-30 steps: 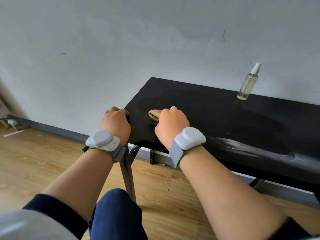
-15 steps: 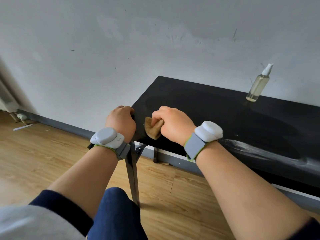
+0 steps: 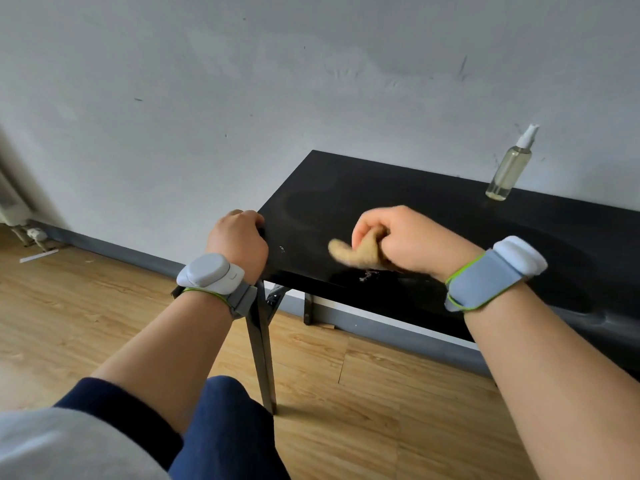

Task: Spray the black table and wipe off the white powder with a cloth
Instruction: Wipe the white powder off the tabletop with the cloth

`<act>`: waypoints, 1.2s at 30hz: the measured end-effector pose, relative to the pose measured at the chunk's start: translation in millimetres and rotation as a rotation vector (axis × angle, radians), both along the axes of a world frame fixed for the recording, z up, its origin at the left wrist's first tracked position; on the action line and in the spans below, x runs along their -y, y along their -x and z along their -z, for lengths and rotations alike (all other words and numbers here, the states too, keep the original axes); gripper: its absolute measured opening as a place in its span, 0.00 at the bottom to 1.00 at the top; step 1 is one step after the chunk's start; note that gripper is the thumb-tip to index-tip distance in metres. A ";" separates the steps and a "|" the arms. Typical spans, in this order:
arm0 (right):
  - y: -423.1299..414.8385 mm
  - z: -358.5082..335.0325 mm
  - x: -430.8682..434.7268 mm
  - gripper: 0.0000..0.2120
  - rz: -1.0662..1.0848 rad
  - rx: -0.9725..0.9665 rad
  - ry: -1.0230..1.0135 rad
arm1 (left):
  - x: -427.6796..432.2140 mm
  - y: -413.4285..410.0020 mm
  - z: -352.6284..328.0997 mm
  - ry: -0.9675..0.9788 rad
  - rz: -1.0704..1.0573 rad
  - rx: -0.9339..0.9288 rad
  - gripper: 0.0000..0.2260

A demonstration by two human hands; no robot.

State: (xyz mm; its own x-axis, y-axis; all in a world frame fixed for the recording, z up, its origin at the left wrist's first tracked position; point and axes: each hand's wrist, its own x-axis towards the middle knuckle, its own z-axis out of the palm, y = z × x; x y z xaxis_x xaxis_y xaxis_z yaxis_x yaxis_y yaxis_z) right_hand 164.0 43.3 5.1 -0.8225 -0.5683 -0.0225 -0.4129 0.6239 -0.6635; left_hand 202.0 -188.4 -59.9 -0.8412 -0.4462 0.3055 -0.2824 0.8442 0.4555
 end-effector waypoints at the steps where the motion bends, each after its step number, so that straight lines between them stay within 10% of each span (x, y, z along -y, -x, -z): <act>1: 6.7 0.5 -0.7 0.13 0.056 0.045 0.094 | -1.0 0.4 -0.1 -0.005 0.003 0.004 0.20; 12: 50.5 16.3 25.3 0.08 0.291 0.246 0.351 | -11.5 -8.7 5.5 -0.084 -0.001 -0.119 0.21; 24: 47.1 15.0 109.1 0.16 0.043 -0.159 -0.301 | 2.3 -8.3 3.9 -0.128 -0.058 -0.109 0.21; 36: 12.4 9.8 102.9 0.30 -0.316 -0.110 -0.241 | 8.0 -8.4 -6.4 -0.207 -0.095 -0.045 0.23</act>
